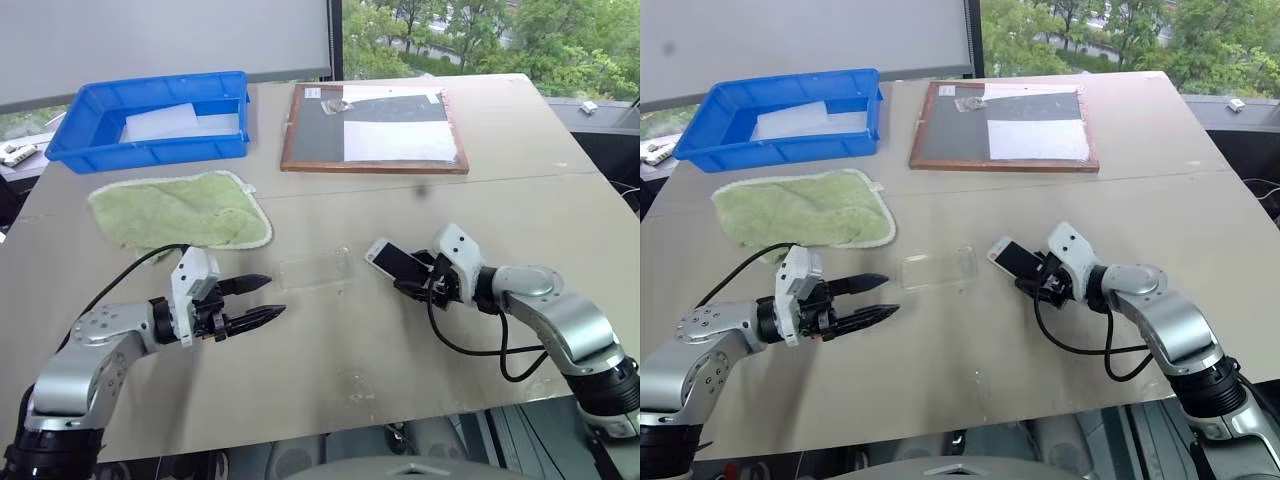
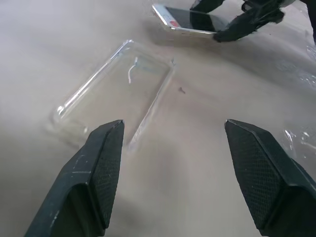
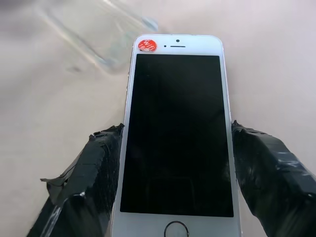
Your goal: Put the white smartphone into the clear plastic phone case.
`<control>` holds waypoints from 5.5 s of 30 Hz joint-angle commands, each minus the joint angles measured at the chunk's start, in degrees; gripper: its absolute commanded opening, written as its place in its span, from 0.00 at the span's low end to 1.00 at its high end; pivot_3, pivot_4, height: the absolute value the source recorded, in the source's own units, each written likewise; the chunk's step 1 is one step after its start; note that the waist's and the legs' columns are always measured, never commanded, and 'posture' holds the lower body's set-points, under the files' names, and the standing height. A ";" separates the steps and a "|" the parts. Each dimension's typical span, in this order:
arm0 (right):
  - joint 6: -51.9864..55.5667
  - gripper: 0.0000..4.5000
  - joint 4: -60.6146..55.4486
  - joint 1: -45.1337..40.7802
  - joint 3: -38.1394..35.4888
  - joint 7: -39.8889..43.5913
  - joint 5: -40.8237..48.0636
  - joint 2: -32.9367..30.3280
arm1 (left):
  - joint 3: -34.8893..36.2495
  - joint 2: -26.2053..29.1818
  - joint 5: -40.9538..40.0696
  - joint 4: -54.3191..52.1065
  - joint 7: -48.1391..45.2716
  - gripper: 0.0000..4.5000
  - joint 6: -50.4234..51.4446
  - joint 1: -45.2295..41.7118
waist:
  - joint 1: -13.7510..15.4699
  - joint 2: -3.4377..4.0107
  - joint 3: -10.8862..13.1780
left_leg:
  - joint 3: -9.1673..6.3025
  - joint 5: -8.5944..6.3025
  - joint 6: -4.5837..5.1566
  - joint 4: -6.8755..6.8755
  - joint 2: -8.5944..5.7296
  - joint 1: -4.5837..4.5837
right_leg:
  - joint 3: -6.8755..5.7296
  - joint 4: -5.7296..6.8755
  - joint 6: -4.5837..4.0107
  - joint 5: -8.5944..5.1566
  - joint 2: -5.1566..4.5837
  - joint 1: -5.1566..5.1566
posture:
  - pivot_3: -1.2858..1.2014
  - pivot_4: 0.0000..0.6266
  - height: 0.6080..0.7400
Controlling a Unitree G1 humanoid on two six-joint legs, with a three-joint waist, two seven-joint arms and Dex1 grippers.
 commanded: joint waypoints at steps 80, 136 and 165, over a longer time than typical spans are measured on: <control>-38.84 0.66 43.56 -35.22 22.70 23.32 -25.61 16.85 | 1.20 4.85 1.68 7.65 -1.76 0.75 -0.17 -1.66 | -1.02 0.07 0.09 | 0.04 0.01 -0.02 0.58 -0.03 0.17 | 0.20 0.97 -0.24 0.18 0.08 -0.05 | 0.52 0.24 1.00; -19.47 0.00 40.65 -27.37 20.18 16.71 -25.29 25.31 | 0.92 -0.56 2.60 6.92 5.41 0.37 0.96 -2.39 | -1.10 0.04 0.04 | 0.03 0.01 -0.02 0.60 -0.04 0.28 | 0.23 1.13 -0.25 0.19 0.08 -0.04 | 0.52 0.24 1.00; -10.36 0.00 22.95 -22.59 5.11 15.39 -13.50 25.17 | 3.77 -1.93 1.25 3.20 10.27 0.37 3.51 -0.54 | -0.72 0.16 -0.32 | -0.02 0.01 -0.02 0.54 -0.04 0.40 | 0.24 1.08 -0.26 0.17 0.08 0.09 | 0.52 0.24 1.00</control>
